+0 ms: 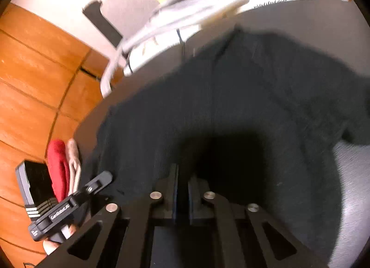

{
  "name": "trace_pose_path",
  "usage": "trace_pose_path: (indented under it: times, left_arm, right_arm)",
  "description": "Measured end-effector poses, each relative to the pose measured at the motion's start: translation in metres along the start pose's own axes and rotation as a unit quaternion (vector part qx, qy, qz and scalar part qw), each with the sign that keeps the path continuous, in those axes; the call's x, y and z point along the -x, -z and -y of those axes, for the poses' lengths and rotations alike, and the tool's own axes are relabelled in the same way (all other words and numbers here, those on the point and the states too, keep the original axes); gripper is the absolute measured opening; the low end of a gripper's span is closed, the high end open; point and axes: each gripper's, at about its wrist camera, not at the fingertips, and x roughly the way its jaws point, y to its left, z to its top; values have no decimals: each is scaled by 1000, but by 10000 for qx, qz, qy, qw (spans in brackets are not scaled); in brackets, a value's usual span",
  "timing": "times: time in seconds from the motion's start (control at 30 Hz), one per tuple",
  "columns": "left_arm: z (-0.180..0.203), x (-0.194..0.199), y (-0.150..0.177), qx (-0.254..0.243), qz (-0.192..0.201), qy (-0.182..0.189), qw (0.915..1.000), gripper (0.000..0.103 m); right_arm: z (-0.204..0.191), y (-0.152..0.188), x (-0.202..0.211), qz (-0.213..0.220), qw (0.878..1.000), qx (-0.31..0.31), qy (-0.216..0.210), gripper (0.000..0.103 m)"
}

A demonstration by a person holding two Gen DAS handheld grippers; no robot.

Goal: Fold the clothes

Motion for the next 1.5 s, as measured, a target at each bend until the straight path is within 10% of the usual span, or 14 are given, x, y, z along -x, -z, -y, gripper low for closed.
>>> trace_pose_path:
  times: [0.33,0.5,0.73,0.87,0.93,1.1,1.27,1.33,1.4,1.5]
  left_arm:
    - [-16,-21,23,-240,-275,-642,9973,6]
    - [-16,0,16,-75,325,-645,9974,9]
    - [24,-37,-18,-453,670,-1037,9913,72]
    - [24,-78,-18,-847,325,-1695,9814,80]
    - [15,-83,-12,-960,359,-1740,9794,103]
    - [10,-83,-10,-977,415,-1714,9795,103]
    - [12,-78,-6,-981,450,-1697,9796,103]
    - [15,-80,-8,-984,448,-1706,9794,103]
    - [16,-79,-8,-979,446,-1704,9795,103]
    - [17,-79,-8,-976,444,-1701,9796,103]
  right_arm:
    - [19,18,-3,-151,9993,-58,327,7]
    - [14,11,28,705,9942,182,788,26]
    - [-30,-49,-5,920,9858,1116,849,26]
    - [-41,-68,-45,570,9757,1715,1235,26]
    - [-40,-72,-55,545,9673,1907,1582,26]
    - [-16,-71,-42,935,9594,1571,2147,24]
    - [-9,-35,26,2313,8808,1452,3868,38]
    - [9,-29,39,2208,8576,1511,4392,38]
    - [40,-30,68,1975,8750,1161,4264,31]
    - [91,-32,134,2342,9283,202,2882,30]
